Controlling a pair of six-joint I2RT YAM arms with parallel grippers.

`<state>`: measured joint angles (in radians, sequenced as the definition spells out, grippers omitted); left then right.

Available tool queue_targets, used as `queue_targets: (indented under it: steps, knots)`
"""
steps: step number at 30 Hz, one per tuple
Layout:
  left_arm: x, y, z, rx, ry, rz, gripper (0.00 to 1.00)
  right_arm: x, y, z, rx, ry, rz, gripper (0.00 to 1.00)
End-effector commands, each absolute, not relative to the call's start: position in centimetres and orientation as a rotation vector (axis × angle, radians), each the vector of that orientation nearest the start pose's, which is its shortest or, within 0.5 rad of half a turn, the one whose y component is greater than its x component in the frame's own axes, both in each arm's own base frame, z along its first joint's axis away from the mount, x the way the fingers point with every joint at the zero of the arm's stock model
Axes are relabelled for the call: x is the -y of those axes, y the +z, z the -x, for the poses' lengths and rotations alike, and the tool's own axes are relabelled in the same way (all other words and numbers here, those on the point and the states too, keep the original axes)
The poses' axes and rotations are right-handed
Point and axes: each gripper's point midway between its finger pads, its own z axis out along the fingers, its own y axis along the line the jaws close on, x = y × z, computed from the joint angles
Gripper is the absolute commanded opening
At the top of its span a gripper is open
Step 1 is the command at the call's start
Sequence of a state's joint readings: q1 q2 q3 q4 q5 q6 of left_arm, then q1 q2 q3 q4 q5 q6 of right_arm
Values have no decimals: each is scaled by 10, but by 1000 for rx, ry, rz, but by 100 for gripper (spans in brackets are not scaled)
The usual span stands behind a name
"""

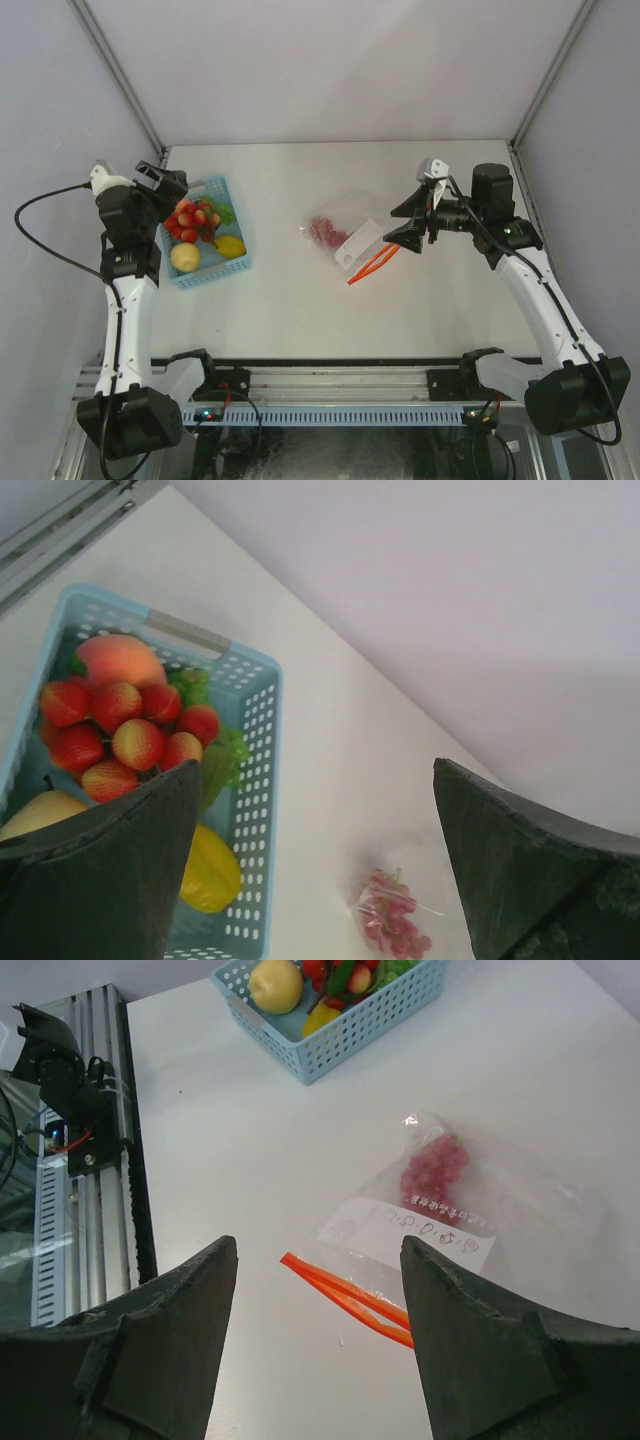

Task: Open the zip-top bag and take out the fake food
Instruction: Pick up the fake fruit from the zipper food storage bag.

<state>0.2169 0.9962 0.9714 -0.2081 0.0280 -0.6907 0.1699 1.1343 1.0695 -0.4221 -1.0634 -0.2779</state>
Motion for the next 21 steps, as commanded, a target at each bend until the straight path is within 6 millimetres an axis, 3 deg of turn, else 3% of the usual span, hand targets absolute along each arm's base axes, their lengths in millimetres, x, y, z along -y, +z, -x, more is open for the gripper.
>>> queue_targets:
  steps: [1, 12, 21]
  knots:
    - [-27, 337, -355, -1511, -507, 653, 100, -193, 299, -249, -1485, 918, 1147, 66]
    - [24, 326, -339, -1574, -708, 526, 99, -191, 289, -229, -1354, 841, 1329, 66]
    - [89, 316, -329, -1641, -781, 381, 96, -190, 278, -222, -1311, 787, 1411, 66]
